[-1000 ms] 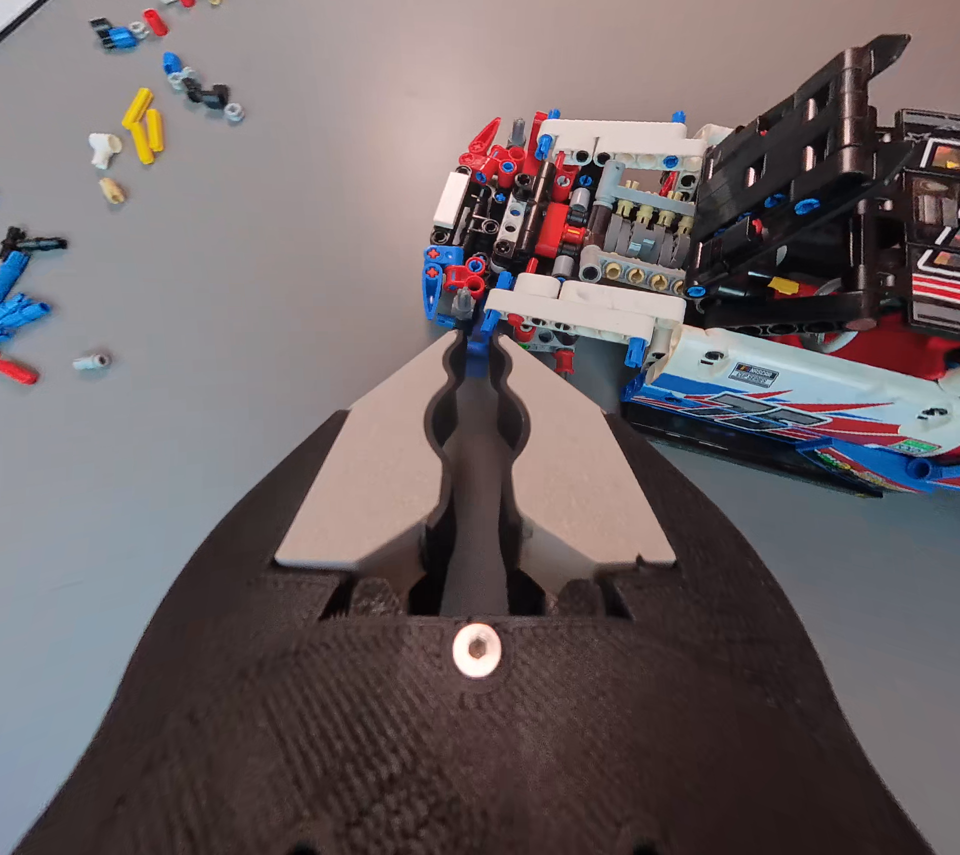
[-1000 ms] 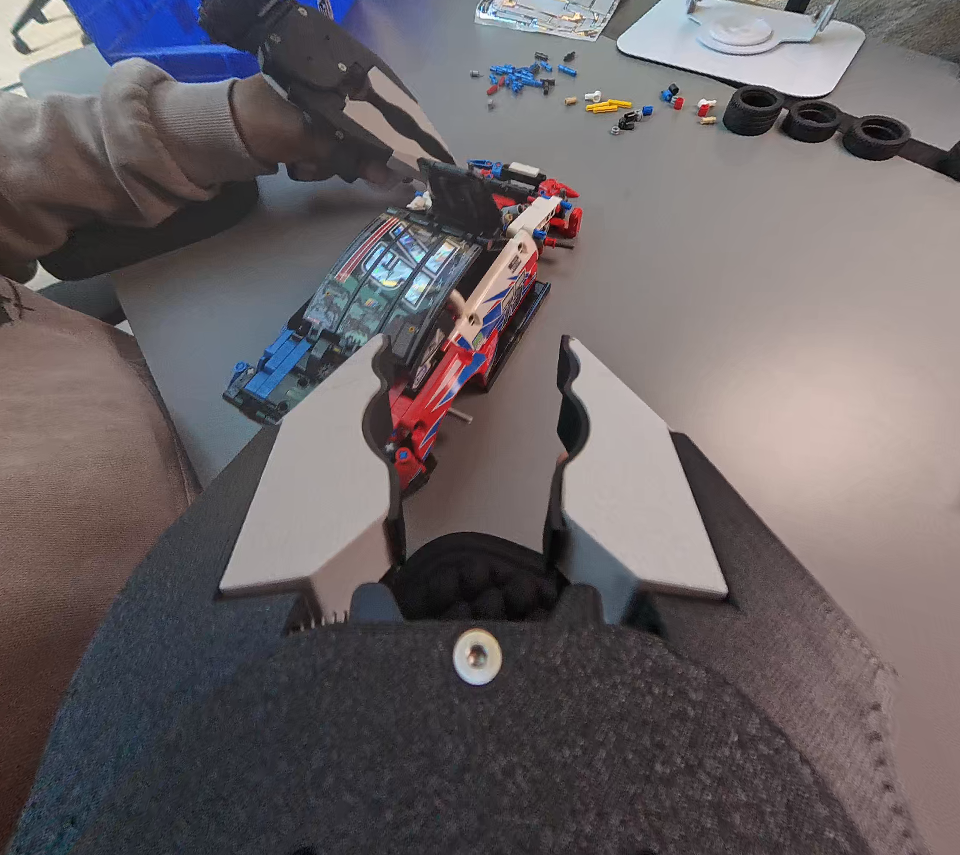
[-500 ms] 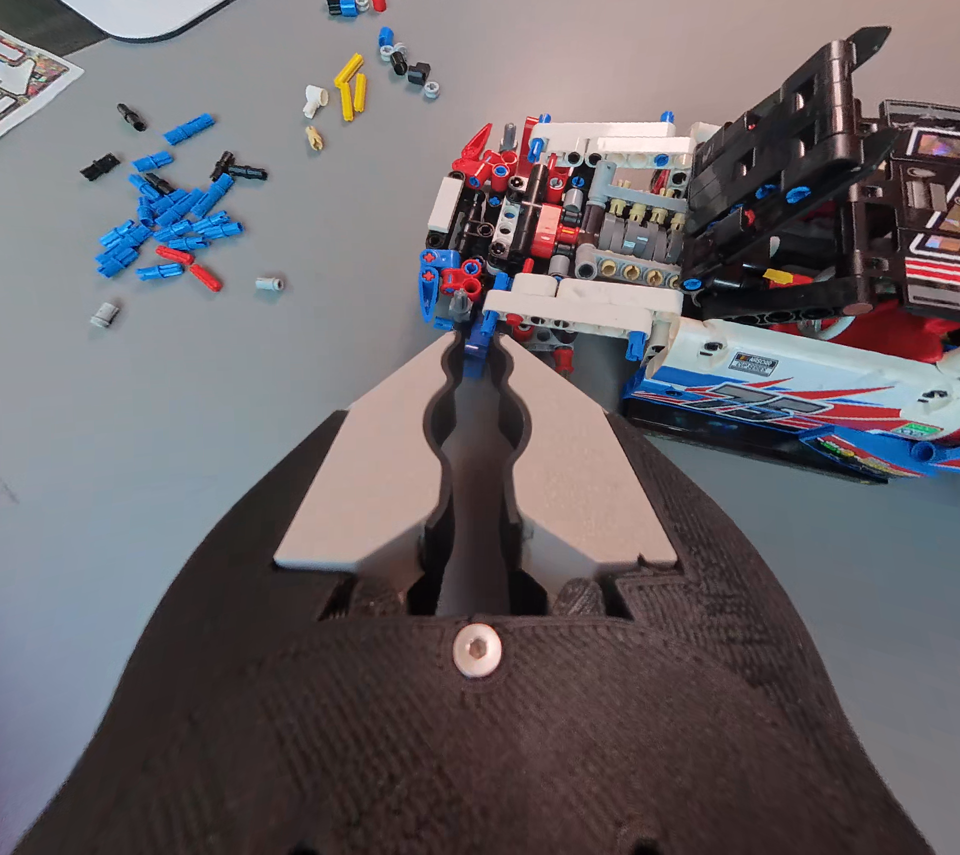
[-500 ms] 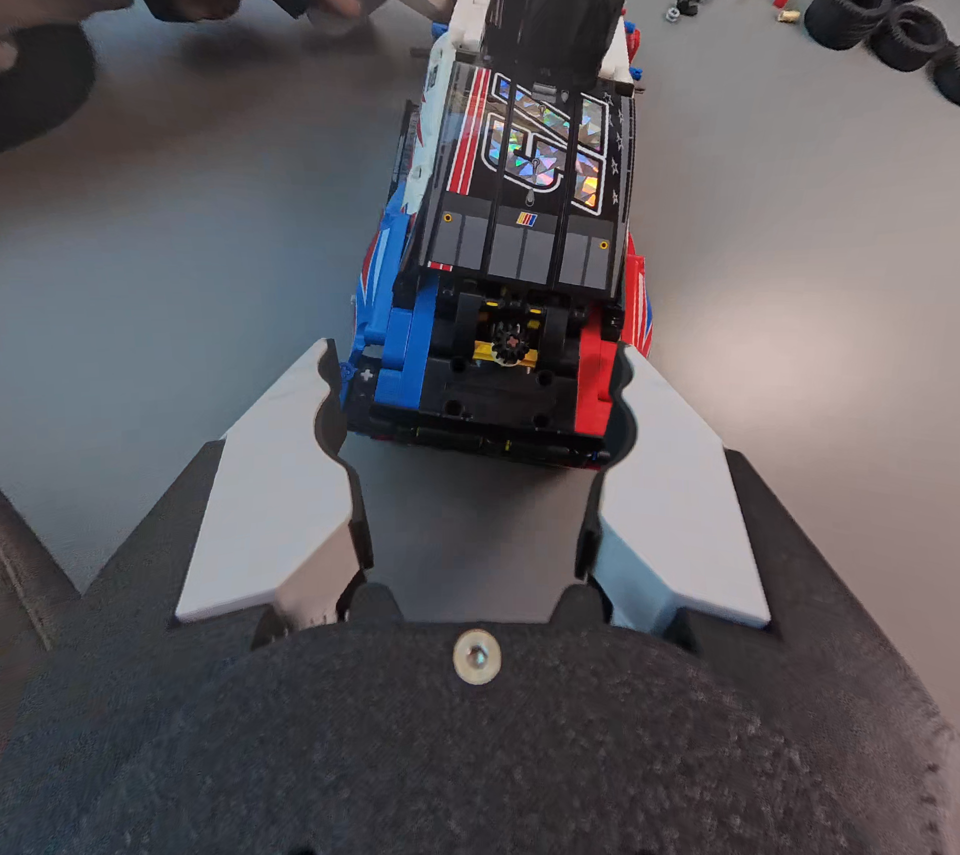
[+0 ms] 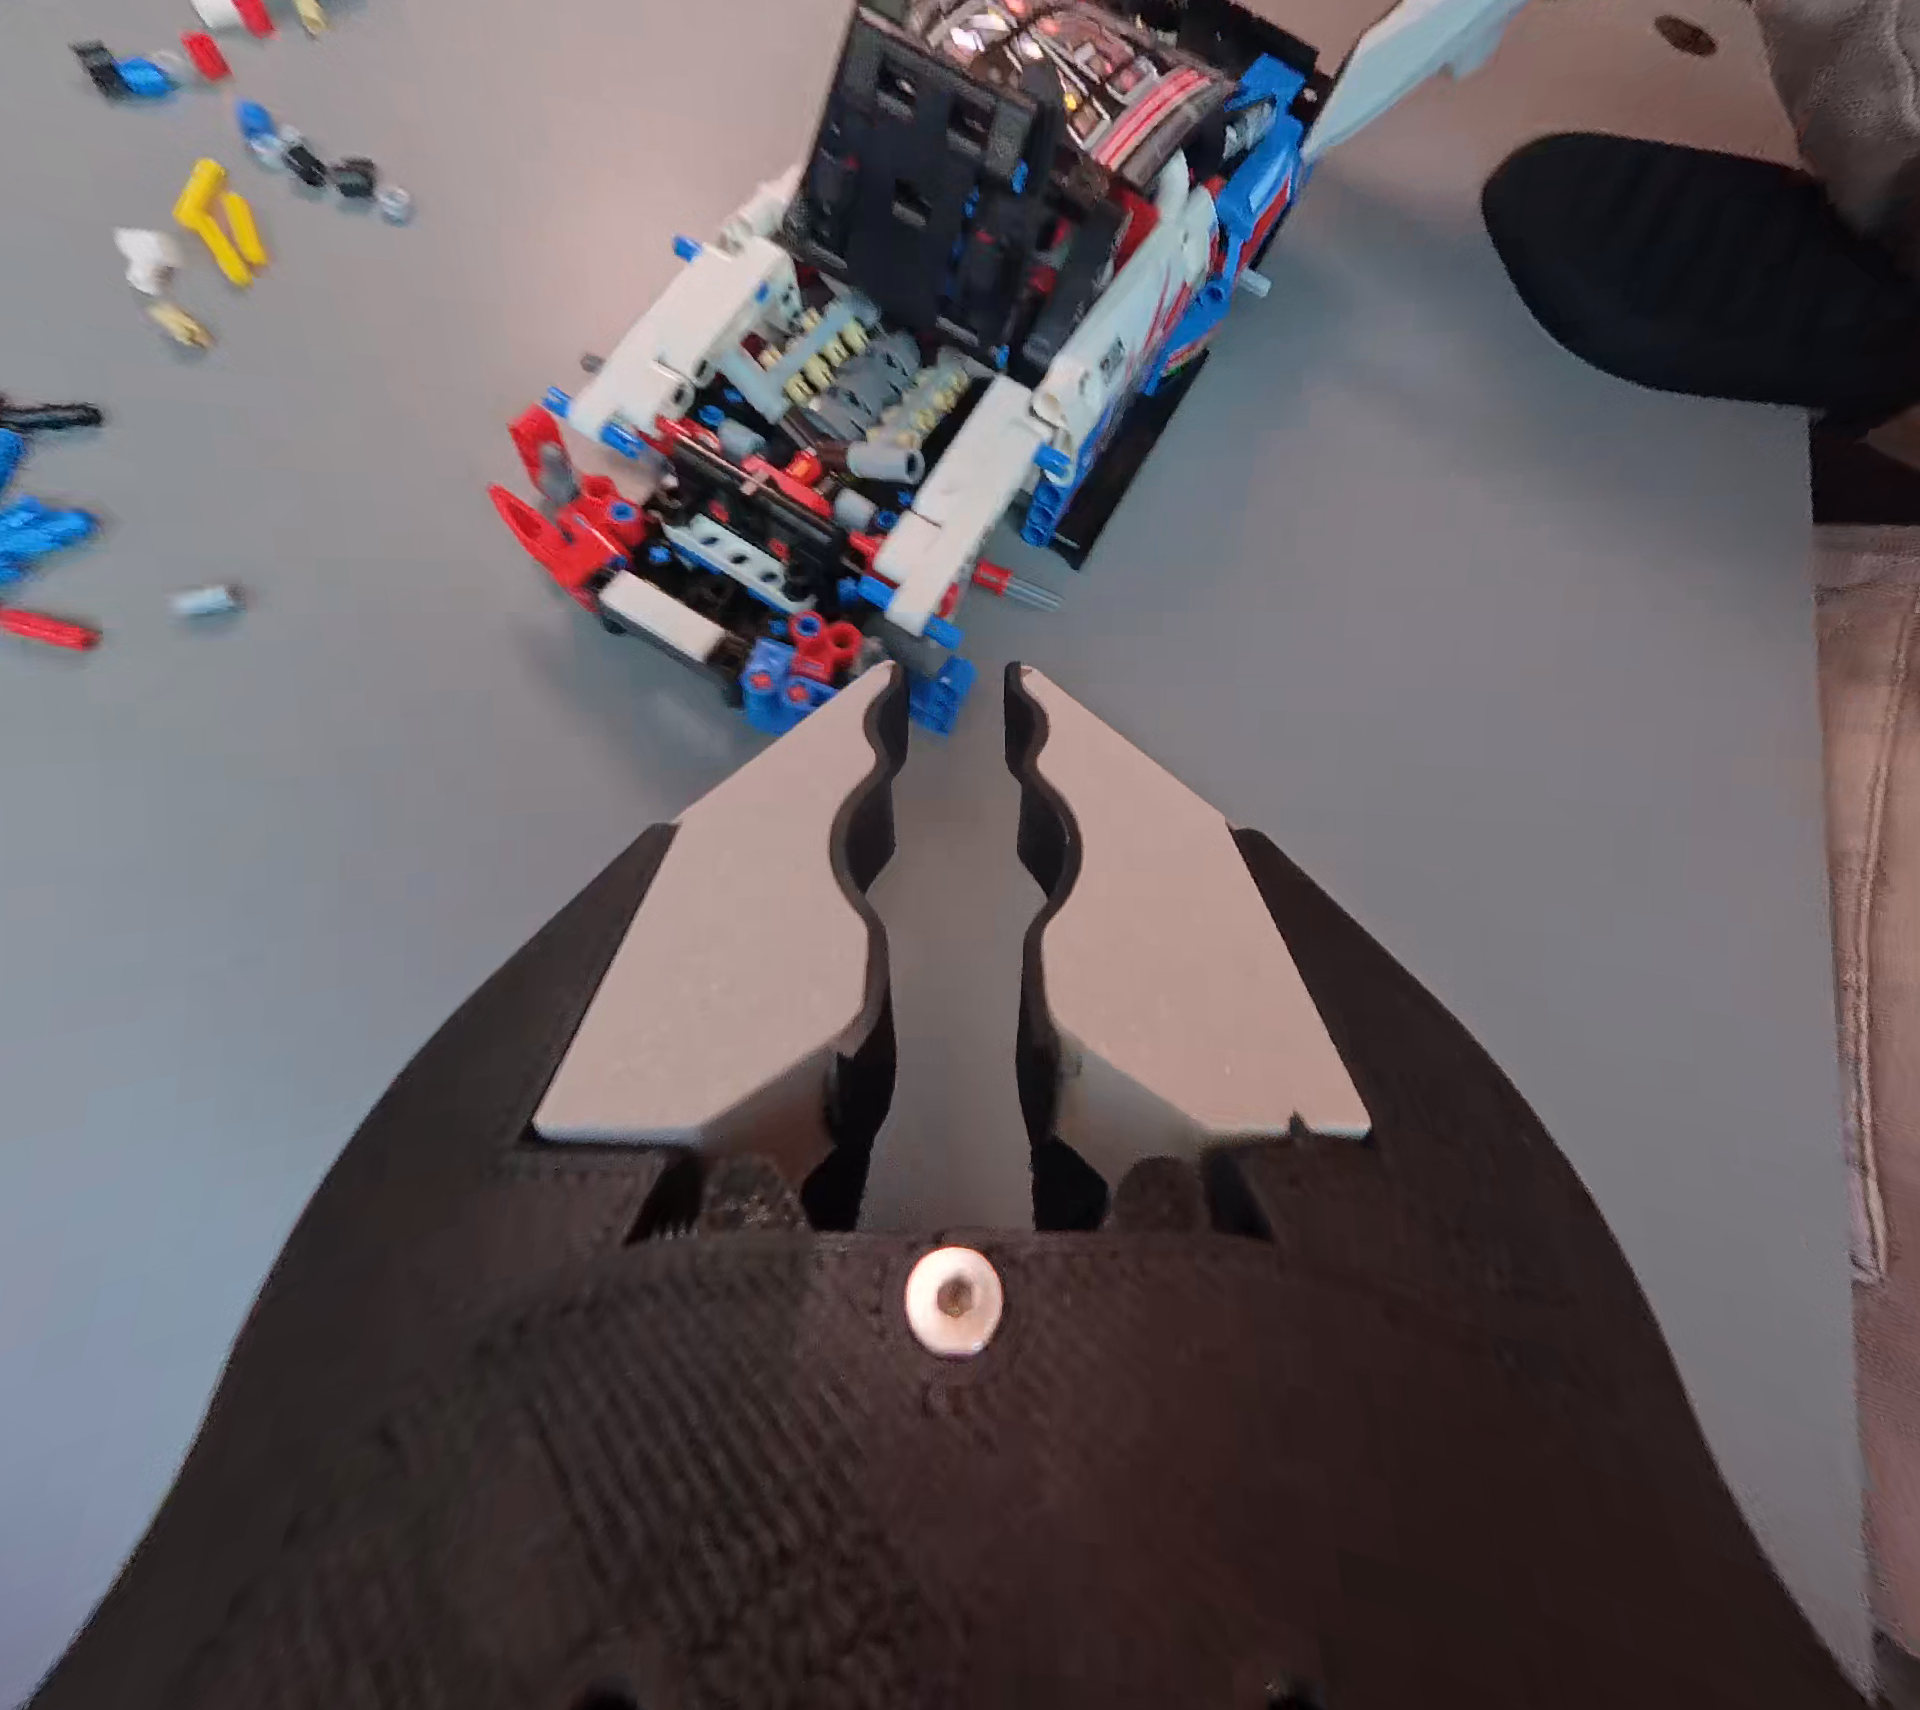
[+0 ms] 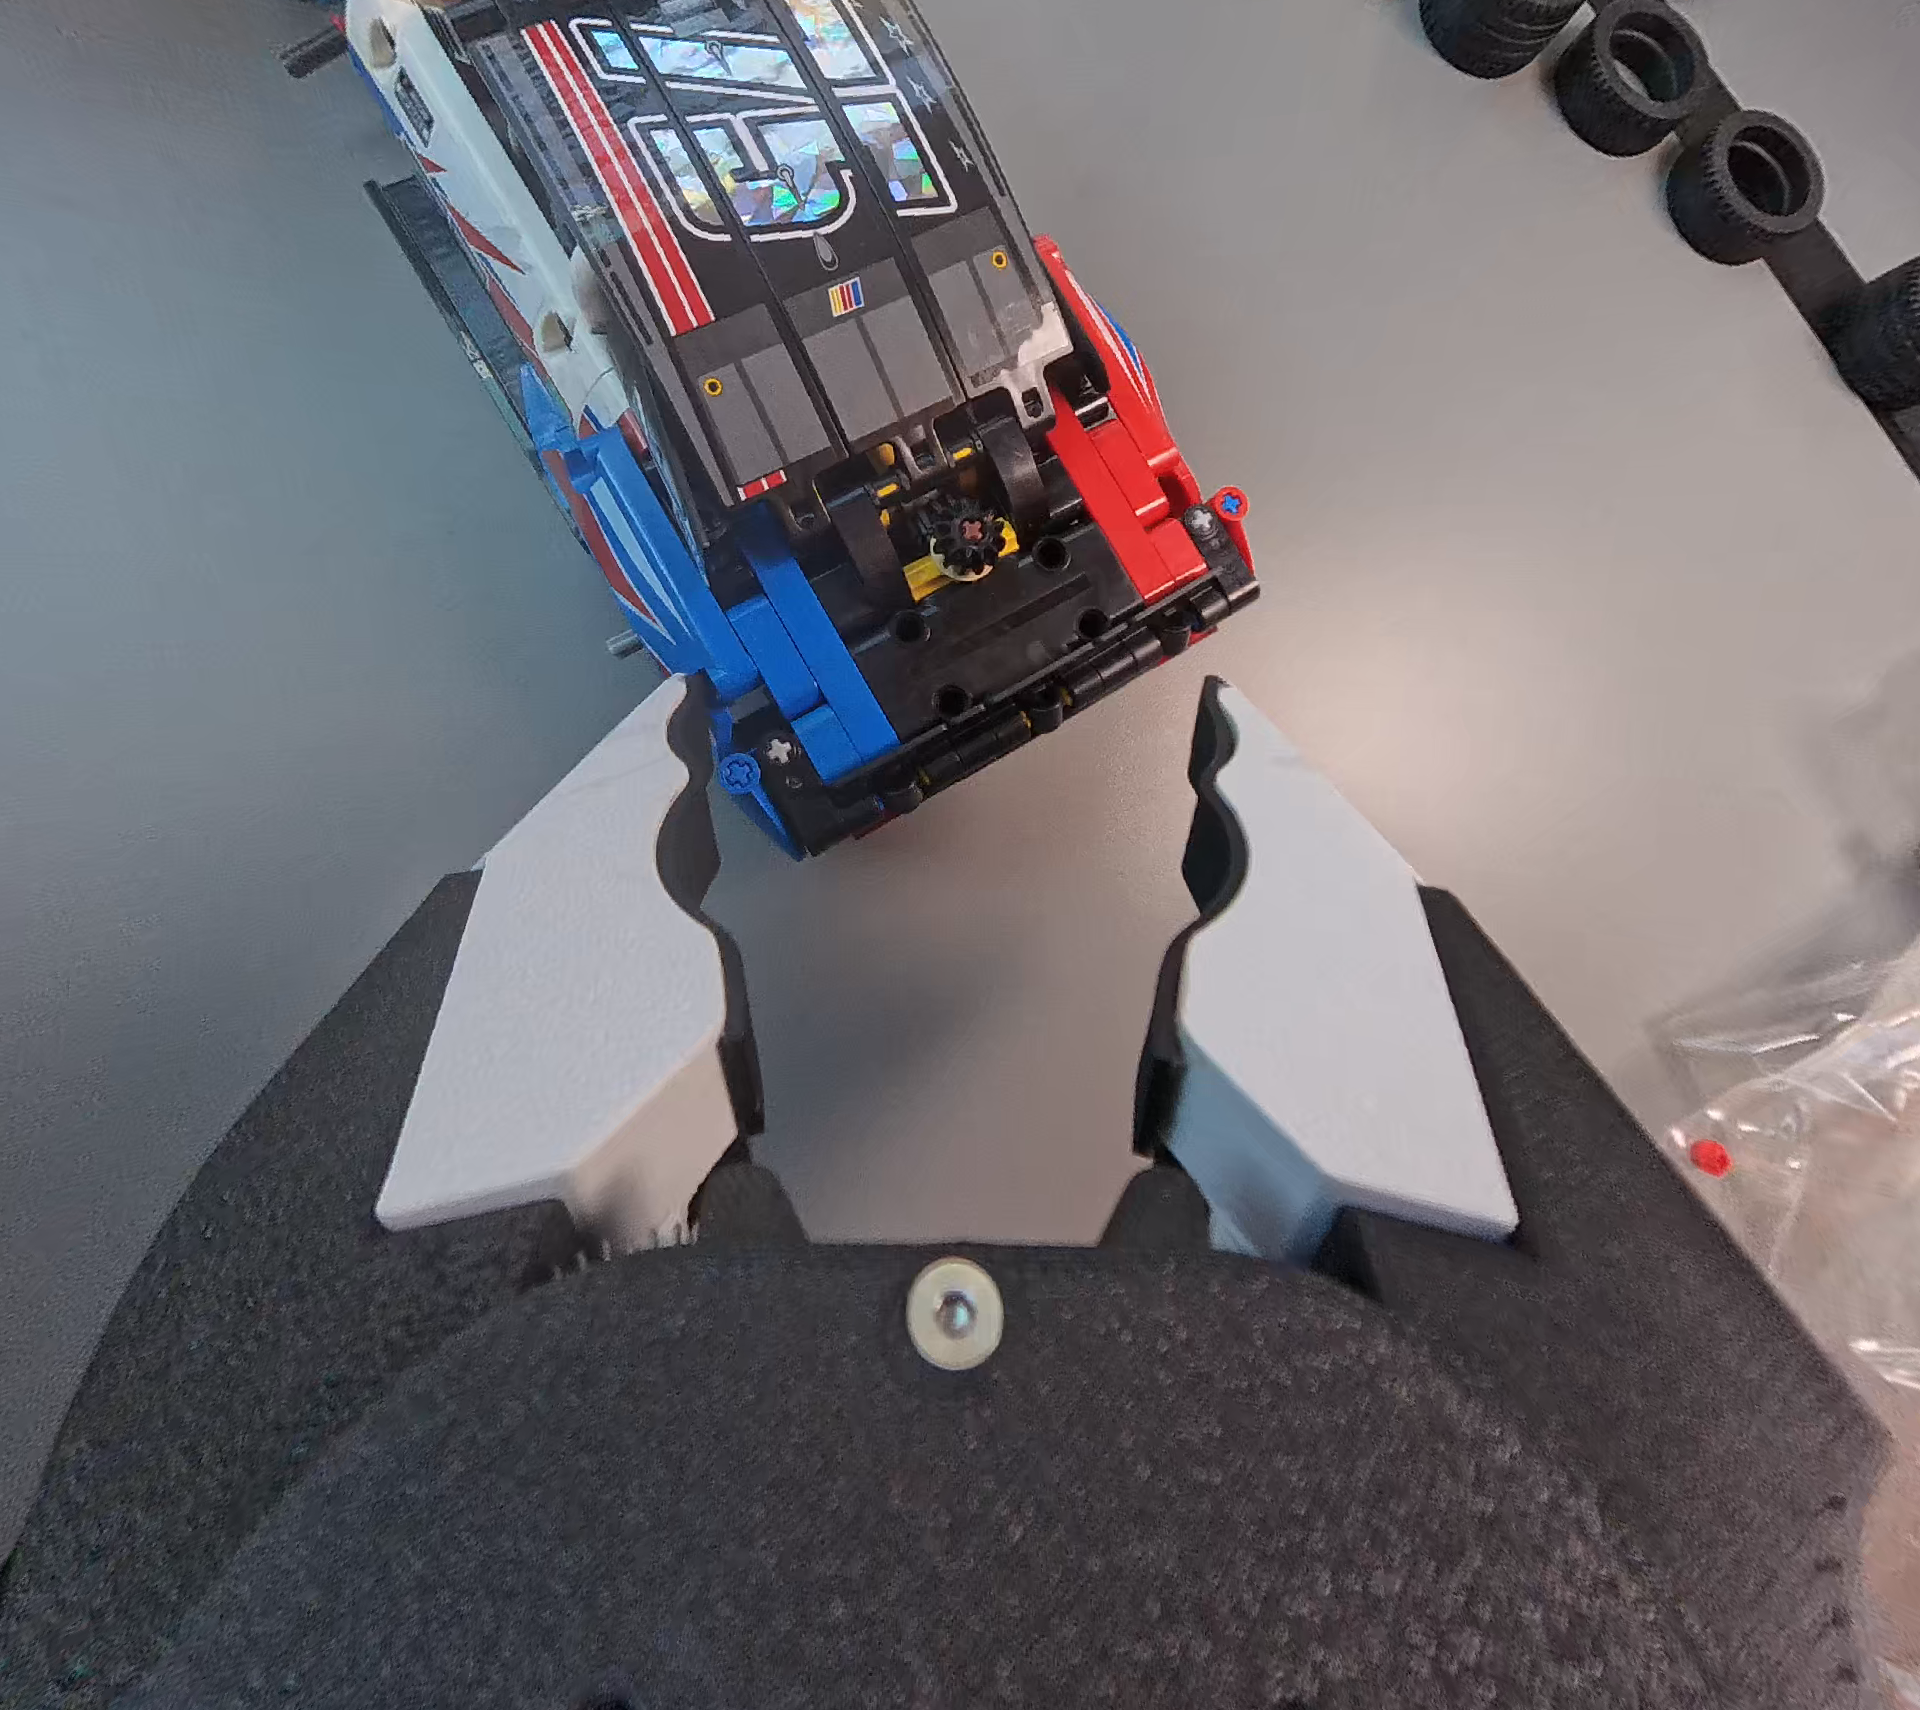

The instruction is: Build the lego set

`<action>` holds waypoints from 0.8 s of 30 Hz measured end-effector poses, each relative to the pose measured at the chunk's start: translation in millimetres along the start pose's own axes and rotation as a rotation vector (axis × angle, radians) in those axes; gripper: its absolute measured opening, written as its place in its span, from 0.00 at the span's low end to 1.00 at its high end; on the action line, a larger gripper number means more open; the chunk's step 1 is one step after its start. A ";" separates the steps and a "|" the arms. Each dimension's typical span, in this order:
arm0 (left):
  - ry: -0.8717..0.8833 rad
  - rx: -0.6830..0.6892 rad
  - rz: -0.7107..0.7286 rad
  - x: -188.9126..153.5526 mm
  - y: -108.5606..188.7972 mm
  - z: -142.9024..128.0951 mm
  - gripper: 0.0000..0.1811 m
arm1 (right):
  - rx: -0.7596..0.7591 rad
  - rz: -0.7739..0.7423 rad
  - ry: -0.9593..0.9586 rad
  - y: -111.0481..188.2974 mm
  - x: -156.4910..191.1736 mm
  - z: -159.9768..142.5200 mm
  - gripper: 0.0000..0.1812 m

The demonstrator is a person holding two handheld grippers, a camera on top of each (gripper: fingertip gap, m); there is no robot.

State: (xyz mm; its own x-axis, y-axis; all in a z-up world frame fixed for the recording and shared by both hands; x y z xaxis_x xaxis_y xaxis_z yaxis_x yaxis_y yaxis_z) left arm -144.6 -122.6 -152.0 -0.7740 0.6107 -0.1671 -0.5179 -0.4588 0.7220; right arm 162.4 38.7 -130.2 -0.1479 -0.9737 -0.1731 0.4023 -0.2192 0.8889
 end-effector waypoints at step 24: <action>0.022 -0.079 0.100 9.6 -24.1 14.0 0.23 | -0.562 0.013 -0.112 8.1 -53.4 -8.3 0.34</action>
State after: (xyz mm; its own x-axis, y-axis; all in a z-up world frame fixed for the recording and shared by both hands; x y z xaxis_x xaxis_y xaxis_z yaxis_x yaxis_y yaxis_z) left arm -134.4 -96.6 -161.7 -0.8305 0.5457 -0.1119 -0.4642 -0.5668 0.6807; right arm 181.0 88.5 -117.3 -0.2222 -0.9708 -0.0908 0.8190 -0.2364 0.5228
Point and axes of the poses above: each gripper's, where its closed fingertips meet, y back along the fingers, z out of its top, x = y × z across the jaws, the point moved 9 cm from there along y, back along the fingers, and after that the axes turned 15 degrees about x, right-handed, at the moved point
